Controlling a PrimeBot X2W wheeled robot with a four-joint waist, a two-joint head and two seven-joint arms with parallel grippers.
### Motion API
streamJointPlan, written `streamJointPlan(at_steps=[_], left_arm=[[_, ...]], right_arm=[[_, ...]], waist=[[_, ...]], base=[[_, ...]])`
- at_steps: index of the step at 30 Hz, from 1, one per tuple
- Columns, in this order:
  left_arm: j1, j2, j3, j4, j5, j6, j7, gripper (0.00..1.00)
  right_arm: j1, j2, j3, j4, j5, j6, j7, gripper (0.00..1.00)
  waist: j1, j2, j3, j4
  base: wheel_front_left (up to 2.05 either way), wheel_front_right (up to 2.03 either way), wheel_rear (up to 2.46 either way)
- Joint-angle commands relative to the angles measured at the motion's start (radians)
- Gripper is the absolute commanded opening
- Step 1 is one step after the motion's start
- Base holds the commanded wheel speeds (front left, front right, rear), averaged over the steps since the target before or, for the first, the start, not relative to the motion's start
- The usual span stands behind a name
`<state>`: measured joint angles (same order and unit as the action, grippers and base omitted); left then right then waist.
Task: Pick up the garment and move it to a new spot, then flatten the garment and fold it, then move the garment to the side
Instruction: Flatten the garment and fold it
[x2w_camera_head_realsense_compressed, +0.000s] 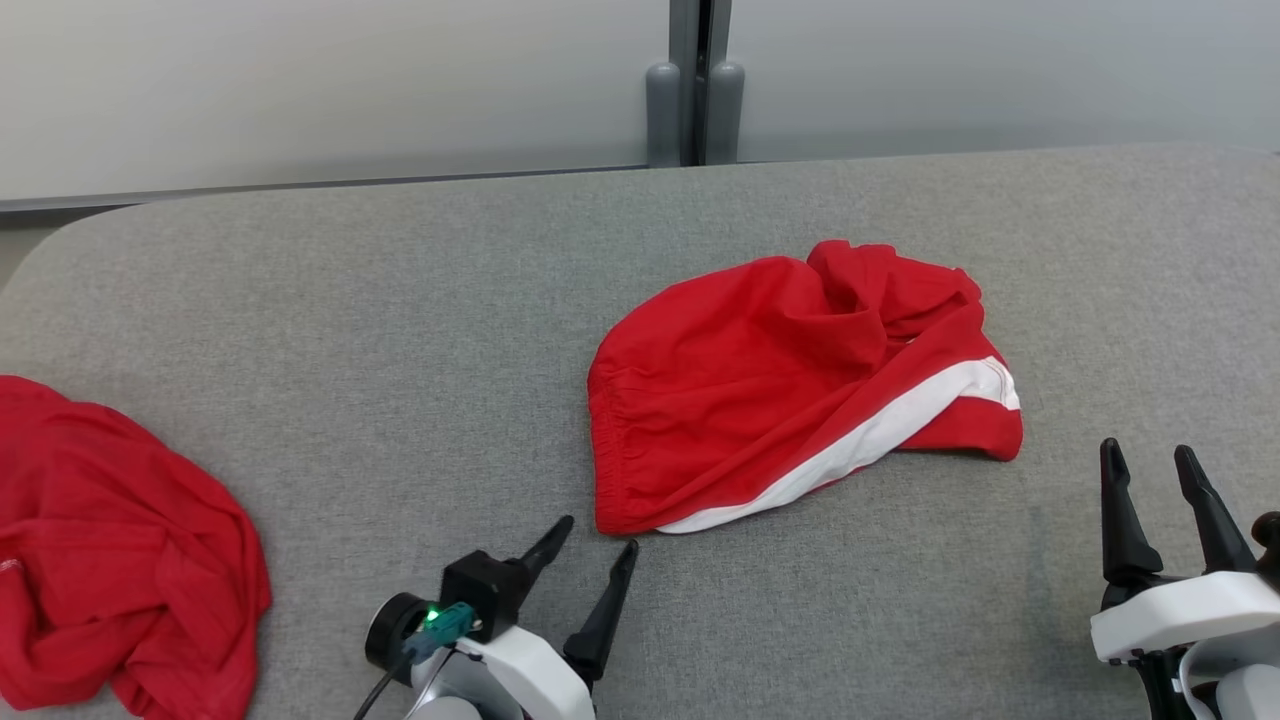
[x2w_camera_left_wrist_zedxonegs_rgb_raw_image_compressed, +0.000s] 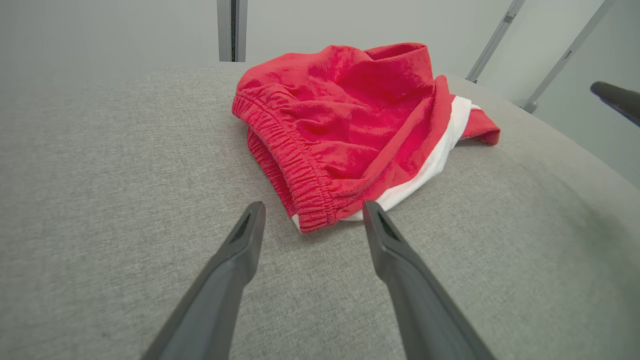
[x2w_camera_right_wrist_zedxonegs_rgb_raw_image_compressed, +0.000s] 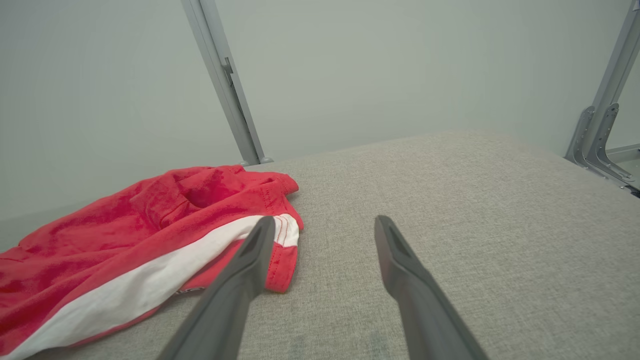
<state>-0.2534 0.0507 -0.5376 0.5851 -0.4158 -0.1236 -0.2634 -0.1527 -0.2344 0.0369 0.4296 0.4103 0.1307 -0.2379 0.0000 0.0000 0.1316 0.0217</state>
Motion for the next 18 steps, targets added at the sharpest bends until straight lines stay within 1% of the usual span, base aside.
streamJointPlan(at_steps=[1, 6, 7, 9, 10, 15, 17, 18], left_arm=[[-0.024, 0.008, -0.015, 0.020, 0.024, -0.007, -0.002, 1.00], [-0.085, 0.008, -0.058, 0.110, 0.086, -0.007, -0.002, 1.00], [-0.098, 0.010, -0.065, 0.131, 0.104, -0.001, -0.002, 1.00], [-0.122, 0.010, -0.060, 0.167, 0.124, 0.028, -0.002, 1.00], [-0.132, 0.009, -0.058, 0.174, 0.130, 0.034, -0.002, 1.00], [-0.139, 0.004, -0.028, 0.136, 0.104, 0.022, -0.002, 1.00], [-0.138, 0.003, -0.022, 0.127, 0.119, 0.031, -0.002, 1.00], [-0.134, 0.004, -0.015, 0.123, 0.119, 0.033, -0.002, 0.92]], right_arm=[[-0.012, 0.004, -0.005, 0.000, -0.011, 0.000, -0.006, 1.00], [-0.022, 0.017, -0.005, 0.003, -0.032, 0.000, -0.006, 1.00], [-0.026, 0.018, -0.005, 0.004, -0.036, 0.000, -0.005, 1.00], [-0.034, 0.021, -0.006, 0.005, -0.043, 0.000, -0.004, 1.00], [-0.037, 0.021, -0.006, 0.005, -0.046, 0.000, -0.004, 1.00], [-0.038, 0.027, -0.018, 0.007, -0.053, 0.000, -0.008, 1.00], [-0.037, 0.028, -0.022, 0.012, -0.057, 0.000, -0.009, 1.00], [-0.036, 0.031, -0.025, 0.015, -0.055, 0.000, -0.010, 1.00]], waist=[[0.0000, 0.0000, 0.010, -0.007], [0.0000, 0.0000, 0.038, -0.028], [0.0000, 0.0000, 0.043, -0.033], [0.0000, 0.0000, 0.052, -0.045], [0.0000, 0.0000, 0.056, -0.049], [0.0000, 0.0000, 0.067, -0.063], [0.0000, 0.0000, 0.068, -0.063], [0.0000, 0.0000, 0.068, -0.063]], base=[[0.00, 0.00, 0.00], [0.00, 0.00, 0.00], [0.00, 0.00, 0.00], [0.00, 0.00, 0.00], [0.00, 0.00, 0.00], [0.00, 0.00, 0.00], [0.00, 0.00, 0.00], [0.00, 0.00, 0.00]])
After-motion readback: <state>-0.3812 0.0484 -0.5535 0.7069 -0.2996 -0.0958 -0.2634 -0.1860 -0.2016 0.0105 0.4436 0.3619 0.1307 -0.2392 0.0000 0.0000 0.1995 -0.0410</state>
